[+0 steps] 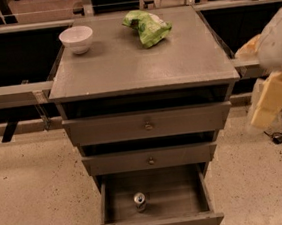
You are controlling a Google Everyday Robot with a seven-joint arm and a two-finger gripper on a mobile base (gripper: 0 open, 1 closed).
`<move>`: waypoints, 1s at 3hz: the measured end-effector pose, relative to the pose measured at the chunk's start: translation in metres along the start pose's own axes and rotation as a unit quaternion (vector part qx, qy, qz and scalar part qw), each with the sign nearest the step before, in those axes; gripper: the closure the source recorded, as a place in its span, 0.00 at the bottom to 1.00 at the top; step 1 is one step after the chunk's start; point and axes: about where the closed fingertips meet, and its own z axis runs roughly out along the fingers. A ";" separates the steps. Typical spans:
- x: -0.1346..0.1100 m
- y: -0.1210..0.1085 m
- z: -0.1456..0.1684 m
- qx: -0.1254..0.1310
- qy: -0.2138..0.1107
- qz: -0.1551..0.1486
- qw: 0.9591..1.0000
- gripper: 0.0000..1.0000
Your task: Pick redbull can from bottom drawer and place on counter
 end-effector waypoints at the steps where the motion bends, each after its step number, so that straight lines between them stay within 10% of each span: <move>1: 0.013 0.023 0.075 -0.050 -0.090 0.030 0.994 0.00; 2: 0.029 0.060 0.163 -0.107 -0.199 0.077 0.971 0.00; 3: 0.027 0.066 0.178 -0.130 -0.244 0.102 0.956 0.00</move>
Offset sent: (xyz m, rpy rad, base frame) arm -0.0416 0.0543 -0.2657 0.9111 0.2562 -0.0291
